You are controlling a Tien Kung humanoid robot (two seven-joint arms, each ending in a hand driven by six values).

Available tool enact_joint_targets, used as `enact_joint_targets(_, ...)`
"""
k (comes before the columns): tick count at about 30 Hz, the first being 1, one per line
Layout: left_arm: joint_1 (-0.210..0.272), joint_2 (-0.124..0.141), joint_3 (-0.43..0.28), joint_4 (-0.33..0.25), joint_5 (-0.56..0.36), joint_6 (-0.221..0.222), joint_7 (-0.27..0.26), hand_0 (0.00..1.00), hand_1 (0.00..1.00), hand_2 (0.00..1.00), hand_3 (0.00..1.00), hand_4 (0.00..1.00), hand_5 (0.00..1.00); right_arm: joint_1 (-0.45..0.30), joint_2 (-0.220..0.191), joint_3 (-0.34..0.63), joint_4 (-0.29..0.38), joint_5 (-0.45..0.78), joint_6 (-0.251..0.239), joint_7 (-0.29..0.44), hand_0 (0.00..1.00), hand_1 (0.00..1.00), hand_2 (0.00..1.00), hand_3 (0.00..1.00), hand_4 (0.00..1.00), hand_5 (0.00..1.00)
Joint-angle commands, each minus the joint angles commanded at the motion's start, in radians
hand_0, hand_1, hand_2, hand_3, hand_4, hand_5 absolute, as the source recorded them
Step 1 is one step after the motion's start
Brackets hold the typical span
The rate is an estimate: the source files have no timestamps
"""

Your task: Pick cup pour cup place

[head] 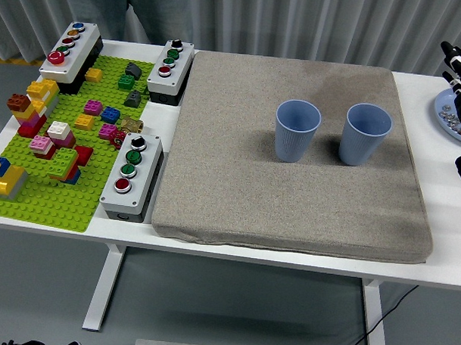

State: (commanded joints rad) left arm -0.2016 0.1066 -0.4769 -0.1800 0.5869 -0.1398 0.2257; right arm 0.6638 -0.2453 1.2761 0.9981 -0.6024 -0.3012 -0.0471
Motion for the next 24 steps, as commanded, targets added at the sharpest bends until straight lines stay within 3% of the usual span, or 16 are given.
enact_joint_targets(6,0.000,-0.001,0.007,0.000,-0.008,0.000,-0.001,0.778,0.762,0.812,0.630,0.504,0.998,0.003,0.024,0.034,-0.012,-0.034,0.004,-0.012,0.942,0.821,0.818,0.788,0.856,0.998)
enact_joint_targets(24,0.006,0.000,0.002,0.000,-0.004,0.003,-0.001,0.778,0.762,0.812,0.632,0.504,0.998,-0.016,0.029,0.045,-0.007,-0.091,0.009,-0.028,0.957,0.825,0.822,0.791,0.844,0.998)
